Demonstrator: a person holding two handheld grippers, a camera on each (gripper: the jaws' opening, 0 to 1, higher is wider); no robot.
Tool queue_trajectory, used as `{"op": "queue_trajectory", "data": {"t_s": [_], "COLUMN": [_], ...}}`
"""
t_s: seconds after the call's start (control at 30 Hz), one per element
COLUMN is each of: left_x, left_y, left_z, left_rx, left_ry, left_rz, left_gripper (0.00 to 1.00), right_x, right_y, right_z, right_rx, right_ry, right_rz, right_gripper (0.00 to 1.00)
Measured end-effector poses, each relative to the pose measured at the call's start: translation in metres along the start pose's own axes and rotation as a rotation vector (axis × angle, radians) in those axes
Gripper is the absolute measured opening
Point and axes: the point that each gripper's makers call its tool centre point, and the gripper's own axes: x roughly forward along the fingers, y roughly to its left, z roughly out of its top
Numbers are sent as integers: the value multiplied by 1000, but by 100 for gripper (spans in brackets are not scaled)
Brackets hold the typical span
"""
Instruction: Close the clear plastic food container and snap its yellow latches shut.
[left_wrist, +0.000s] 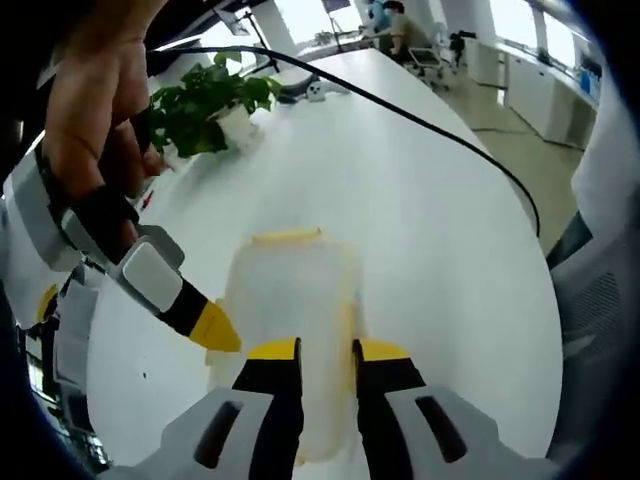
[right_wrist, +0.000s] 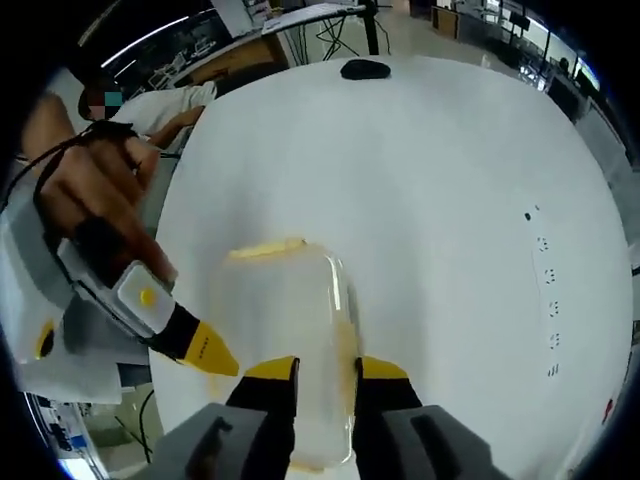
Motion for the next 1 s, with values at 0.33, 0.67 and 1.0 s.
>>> {"op": "queue_trajectory", "data": {"t_s": [0.33,0.67,1.0], "left_x": [-11,-21,-27], "left_y": [-3,10,18], "left_z": [-3,-15,-26], "left_rx": [22,-2,17], "left_ry": [-14,-5,26], "left_rz": [-42,-55,-59], "left_gripper": [15,28,41], "right_x": [-6,-12,-16], "right_y": [-1,13,26], "right_z": [-3,-15,-24], "right_rx": [-1,-50,-48], "right_ry": [-48,-59,-69], "right_rz": [-71,-124,-157], "right_gripper": [23,30,38]}}
